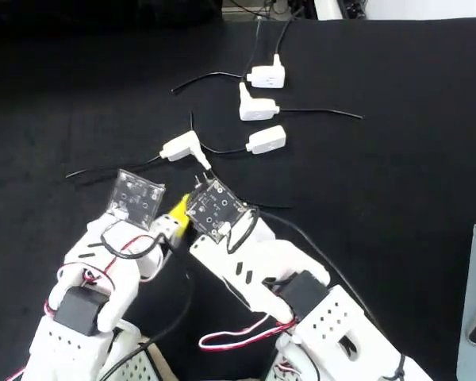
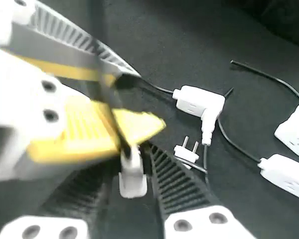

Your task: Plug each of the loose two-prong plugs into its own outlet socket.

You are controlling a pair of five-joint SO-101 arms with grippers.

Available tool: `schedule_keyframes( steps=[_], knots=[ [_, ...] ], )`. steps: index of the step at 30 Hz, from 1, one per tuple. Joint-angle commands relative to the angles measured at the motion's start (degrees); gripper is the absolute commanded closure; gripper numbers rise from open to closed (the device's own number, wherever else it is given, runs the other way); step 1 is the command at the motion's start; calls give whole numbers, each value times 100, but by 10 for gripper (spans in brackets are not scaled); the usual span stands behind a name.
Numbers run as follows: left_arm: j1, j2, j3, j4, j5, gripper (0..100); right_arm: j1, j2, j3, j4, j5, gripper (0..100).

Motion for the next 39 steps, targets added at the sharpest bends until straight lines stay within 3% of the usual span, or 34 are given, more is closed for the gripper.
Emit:
schedule_keyframes(
  steps=[1, 9, 14, 19, 30, 34, 39],
  knots=[
    [154, -53, -470, 62, -105, 830, -62, -136, 119, -88, -70, 987],
    [57, -53, -514, 88, -114, 830, -26, -136, 180, -88, -70, 987],
    [-1297, -26, -664, 88, -88, 833, 229, -136, 171, -79, -149, 987],
    [-2448, 18, -734, 615, -132, 829, 765, -101, 136, -88, -844, 987],
    [-2738, 290, -1042, 2031, -1635, 795, 818, -92, 189, -79, -870, 987],
    [-2941, 1415, -1780, 2479, -1697, 726, 818, -84, 198, -79, -870, 987],
    [-2958, 3270, -2747, 2901, -2804, 711, 809, -84, 251, -88, -862, 987]
  ],
)
